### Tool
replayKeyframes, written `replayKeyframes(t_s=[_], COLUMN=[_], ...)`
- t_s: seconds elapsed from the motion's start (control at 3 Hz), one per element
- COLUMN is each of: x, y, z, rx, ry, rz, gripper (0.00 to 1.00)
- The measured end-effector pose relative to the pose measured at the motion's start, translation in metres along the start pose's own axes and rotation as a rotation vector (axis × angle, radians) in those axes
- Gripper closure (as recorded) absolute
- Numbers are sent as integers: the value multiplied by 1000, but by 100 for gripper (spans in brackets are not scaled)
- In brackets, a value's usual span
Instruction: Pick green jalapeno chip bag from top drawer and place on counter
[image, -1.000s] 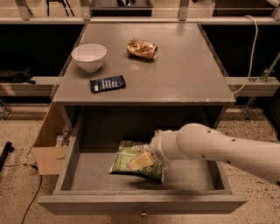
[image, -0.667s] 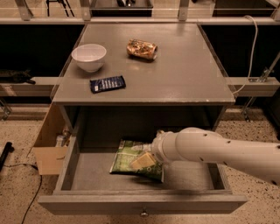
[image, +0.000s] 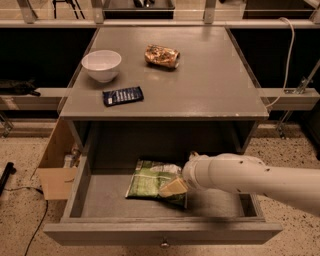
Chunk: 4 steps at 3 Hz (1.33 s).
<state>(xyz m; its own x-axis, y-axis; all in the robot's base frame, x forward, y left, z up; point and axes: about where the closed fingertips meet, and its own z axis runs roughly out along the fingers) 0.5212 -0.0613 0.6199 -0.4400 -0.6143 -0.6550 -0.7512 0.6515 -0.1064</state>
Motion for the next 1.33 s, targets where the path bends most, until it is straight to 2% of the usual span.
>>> replayKeyframes(t_s=[0.33,0.67,1.33], x=[11,11,11], y=[24,24,24], z=[17,17,17], rx=[-59,-59,-59], ry=[49,49,49], rz=[-42,-42,-42], gripper=[0,3,50])
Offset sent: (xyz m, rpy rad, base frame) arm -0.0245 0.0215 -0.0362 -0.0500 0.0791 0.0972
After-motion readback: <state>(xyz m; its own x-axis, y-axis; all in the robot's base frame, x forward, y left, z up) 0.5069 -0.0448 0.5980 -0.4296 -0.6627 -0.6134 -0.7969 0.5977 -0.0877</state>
